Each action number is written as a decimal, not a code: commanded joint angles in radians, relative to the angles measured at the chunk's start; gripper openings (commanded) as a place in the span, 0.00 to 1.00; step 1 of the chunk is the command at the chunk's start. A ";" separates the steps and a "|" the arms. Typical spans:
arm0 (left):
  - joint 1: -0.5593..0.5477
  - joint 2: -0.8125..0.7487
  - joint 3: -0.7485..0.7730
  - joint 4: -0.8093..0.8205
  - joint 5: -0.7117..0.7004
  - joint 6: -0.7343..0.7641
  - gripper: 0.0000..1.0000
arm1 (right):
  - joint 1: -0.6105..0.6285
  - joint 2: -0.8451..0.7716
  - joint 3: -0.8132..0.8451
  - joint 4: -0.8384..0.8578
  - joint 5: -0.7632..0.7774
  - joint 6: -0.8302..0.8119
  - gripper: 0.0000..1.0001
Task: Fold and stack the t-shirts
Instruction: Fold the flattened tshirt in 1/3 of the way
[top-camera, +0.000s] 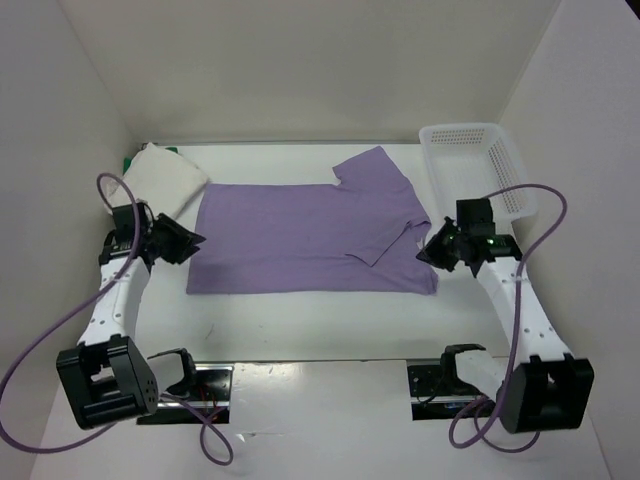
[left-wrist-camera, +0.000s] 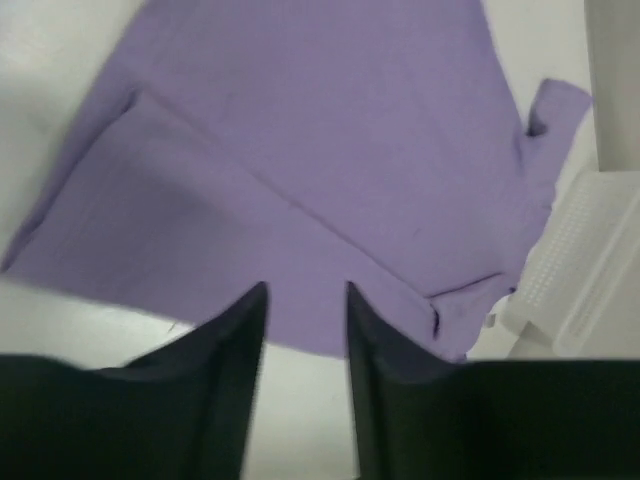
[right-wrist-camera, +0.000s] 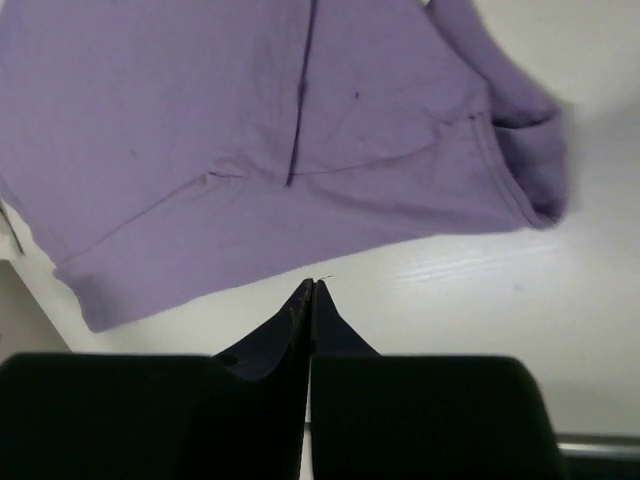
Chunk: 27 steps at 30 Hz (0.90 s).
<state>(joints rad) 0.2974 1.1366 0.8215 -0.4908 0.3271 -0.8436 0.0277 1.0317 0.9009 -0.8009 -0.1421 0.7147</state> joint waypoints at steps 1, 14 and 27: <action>-0.075 0.069 -0.064 0.222 0.029 -0.029 0.37 | 0.056 0.100 -0.072 0.254 -0.099 -0.005 0.01; -0.535 0.235 -0.080 0.431 -0.114 -0.135 0.23 | 0.267 0.525 -0.074 0.595 -0.083 0.051 0.32; -0.607 0.111 -0.219 0.399 -0.172 -0.160 0.26 | 0.276 0.565 -0.086 0.629 -0.013 0.072 0.38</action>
<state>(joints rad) -0.3069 1.3018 0.6247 -0.1020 0.1871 -0.9825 0.2951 1.5871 0.8280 -0.2253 -0.1905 0.7765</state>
